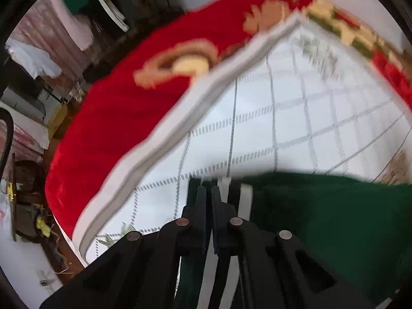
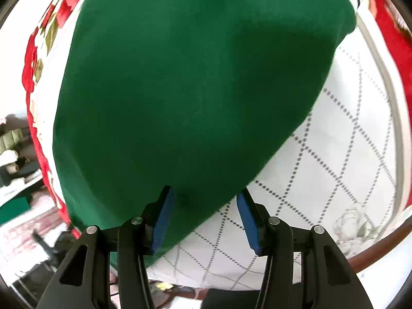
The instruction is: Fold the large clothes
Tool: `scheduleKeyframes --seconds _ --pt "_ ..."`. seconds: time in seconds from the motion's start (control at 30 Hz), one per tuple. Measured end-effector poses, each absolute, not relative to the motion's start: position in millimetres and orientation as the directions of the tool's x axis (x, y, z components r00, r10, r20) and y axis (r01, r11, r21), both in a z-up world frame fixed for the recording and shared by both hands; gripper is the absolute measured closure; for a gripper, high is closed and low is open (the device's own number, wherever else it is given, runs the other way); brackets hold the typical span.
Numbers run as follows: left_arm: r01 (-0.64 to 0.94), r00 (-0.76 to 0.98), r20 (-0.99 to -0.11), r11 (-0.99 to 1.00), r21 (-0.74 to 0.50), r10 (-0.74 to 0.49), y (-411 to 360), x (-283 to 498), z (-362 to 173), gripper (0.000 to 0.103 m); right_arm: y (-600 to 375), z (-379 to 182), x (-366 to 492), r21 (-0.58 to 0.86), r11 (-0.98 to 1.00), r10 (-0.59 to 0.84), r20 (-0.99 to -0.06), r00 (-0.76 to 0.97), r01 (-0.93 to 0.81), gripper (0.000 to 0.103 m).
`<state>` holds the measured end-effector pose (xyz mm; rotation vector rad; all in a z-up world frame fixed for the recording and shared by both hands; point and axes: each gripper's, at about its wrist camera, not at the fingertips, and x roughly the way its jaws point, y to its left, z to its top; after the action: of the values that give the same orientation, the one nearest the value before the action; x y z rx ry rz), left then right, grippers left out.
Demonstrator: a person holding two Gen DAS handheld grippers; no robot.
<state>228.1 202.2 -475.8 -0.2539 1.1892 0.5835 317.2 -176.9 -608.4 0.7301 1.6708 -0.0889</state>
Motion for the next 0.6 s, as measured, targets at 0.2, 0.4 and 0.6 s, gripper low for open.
scheduleKeyframes --seconds 0.2,0.4,0.6 --pt "-0.578 0.325 -0.910 0.816 0.024 0.256 229 232 -445 0.102 -177 -583 315 0.300 0.860 0.313 -0.949 0.038 0.412 0.050" --pt "-0.585 0.252 -0.966 0.804 -0.107 0.055 230 209 -483 0.085 -142 -572 333 0.387 0.870 0.401 -0.916 0.017 0.307 0.037" --pt "-0.651 0.280 -0.959 0.726 -0.222 -0.042 239 199 -511 0.014 -135 -576 345 0.398 0.882 0.414 -0.910 -0.013 0.252 0.037"
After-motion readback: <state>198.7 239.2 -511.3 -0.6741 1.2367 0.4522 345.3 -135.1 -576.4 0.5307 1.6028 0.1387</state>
